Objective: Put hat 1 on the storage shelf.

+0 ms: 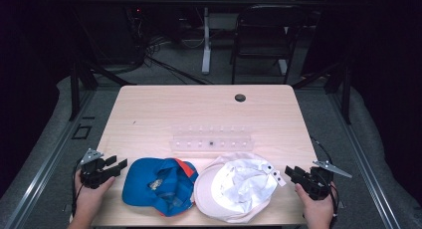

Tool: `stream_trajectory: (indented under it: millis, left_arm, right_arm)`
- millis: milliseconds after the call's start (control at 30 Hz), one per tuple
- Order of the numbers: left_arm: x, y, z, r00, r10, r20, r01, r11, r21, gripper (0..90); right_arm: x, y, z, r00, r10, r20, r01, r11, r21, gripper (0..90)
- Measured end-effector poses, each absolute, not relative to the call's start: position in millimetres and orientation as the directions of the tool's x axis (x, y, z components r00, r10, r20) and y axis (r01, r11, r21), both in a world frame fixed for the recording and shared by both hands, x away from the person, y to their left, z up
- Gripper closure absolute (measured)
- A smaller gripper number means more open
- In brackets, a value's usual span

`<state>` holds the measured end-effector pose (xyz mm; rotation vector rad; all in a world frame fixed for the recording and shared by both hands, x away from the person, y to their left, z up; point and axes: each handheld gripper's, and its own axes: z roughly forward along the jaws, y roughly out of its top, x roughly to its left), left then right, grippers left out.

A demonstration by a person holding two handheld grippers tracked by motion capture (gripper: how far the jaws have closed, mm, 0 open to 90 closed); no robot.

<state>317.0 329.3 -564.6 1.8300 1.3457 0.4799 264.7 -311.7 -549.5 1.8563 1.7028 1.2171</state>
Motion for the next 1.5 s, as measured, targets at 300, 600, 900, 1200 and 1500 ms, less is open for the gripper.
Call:
stream_trajectory:
  millis: [300,600,900,1200,1500]
  left_arm:
    - [316.2,326.0,-562.3,0.355,0.922,-0.155,0.603,-0.099,0.792,45.4]
    - [318.9,322.9,-562.7,0.363,0.917,-0.162,0.596,-0.095,0.797,45.4]
    - [316.3,320.8,-562.2,0.364,0.917,-0.165,0.607,-0.098,0.789,45.4]
    - [315.6,319.7,-561.8,0.372,0.915,-0.158,0.602,-0.109,0.791,45.4]
    - [315.9,316.2,-562.7,0.384,0.912,-0.145,0.602,-0.128,0.788,45.4]
  right_arm:
    - [261.0,-313.1,-547.2,-0.095,0.925,0.368,0.632,-0.23,0.74,56.6]
    - [255.7,-309.3,-543.3,-0.128,0.927,0.353,0.668,-0.182,0.721,55.9]
    - [257.4,-299.9,-515.8,-0.202,0.91,0.363,0.695,-0.128,0.707,52.5]
    - [266.9,-282.2,-485.1,-0.255,0.911,0.324,0.739,-0.032,0.672,50.6]
    - [278.7,-274.4,-473.0,-0.258,0.916,0.308,0.791,0.017,0.611,49.3]
